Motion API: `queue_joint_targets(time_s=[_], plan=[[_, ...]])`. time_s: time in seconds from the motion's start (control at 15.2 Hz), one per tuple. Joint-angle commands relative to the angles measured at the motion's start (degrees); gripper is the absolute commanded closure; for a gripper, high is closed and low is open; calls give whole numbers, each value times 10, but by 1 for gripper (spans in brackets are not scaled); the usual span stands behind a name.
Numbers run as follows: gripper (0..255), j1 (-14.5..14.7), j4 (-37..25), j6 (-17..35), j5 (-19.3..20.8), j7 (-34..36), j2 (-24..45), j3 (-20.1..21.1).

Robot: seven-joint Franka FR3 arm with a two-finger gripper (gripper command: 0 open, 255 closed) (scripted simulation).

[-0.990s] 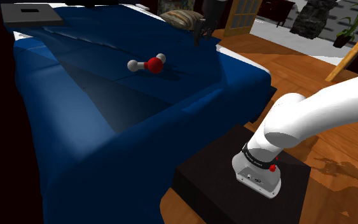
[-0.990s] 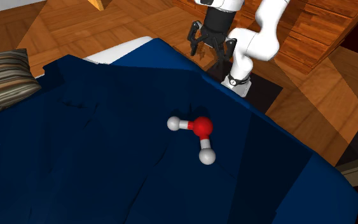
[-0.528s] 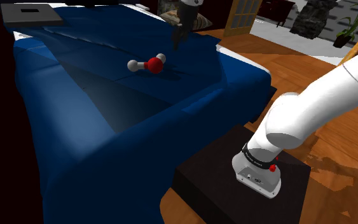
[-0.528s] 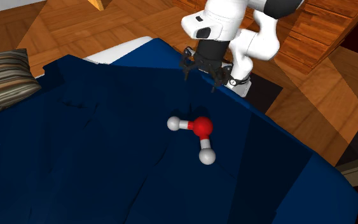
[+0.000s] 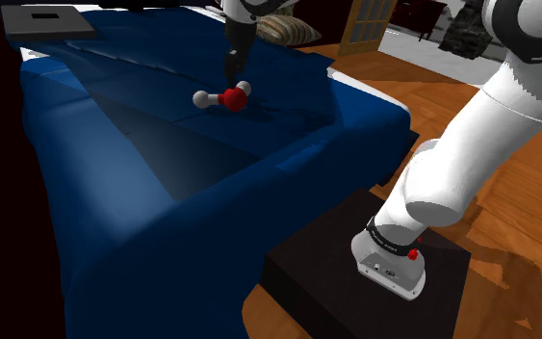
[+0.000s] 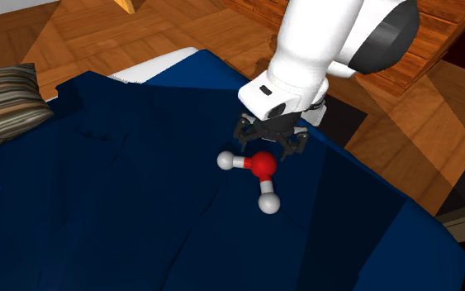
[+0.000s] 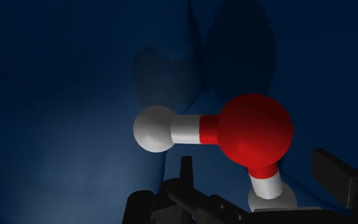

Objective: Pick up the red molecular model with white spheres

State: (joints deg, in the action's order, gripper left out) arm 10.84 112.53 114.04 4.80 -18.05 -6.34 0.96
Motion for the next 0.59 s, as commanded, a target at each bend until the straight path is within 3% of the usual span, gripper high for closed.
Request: queue_joint_targets(time_s=[0.0, 0.2, 0.53], plan=[[0, 9, -29, 1, 0, -19, 34, 8], [0, 21, -67, 5, 1, -44, 81, 19], [0, 20, -36, 42, 3, -40, 87, 19]])
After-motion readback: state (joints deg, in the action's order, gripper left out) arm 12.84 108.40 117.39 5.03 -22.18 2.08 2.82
